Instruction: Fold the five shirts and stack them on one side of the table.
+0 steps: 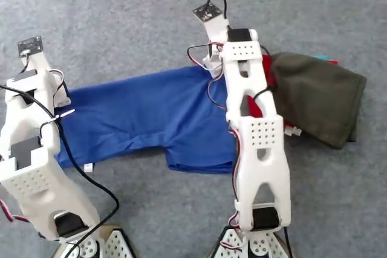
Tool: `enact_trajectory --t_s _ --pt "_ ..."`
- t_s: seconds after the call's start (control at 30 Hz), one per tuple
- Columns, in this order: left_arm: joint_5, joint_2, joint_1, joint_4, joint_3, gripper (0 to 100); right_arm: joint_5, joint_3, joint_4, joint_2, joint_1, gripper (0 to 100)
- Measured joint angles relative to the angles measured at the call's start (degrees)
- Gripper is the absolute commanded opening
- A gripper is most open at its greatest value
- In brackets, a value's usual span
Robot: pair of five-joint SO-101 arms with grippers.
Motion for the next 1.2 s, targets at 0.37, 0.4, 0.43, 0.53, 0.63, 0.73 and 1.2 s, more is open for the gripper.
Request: enact_trajectory --t_s 0.37,0.4,0.43,0.53,0.63,0.73,1.2 --pt "-0.97 -3.69 -0.44 4.22 -2.29 3 1.32 -32.53 20.13 3.78 0.35 1.4" --pt "-0.97 -5.19 -0.44 4.75 -2.29 3 1.32 -33.93 20.75 3.78 0.35 1.4" --pt "-0.97 -6.77 -0.44 5.45 -2.29 3 1.32 -34.64 20.84 4.13 0.26 1.4" --pt "-0.97 -11.34 -0.44 6.15 -2.11 3 1.32 -34.46 20.4 6.68 -0.62 1.4" --pt "-0.97 -14.51 -0.62 6.15 0.97 3 1.32 -33.41 19.08 10.2 -1.05 1.4" --pt "-0.97 -15.91 -0.88 6.15 5.36 3 1.32 -33.41 18.9 12.4 -0.97 1.4" --pt "-2.73 -38.24 -8.35 -3.34 30.15 3 1.32 -34.29 22.68 -1.05 0.0 1.4"
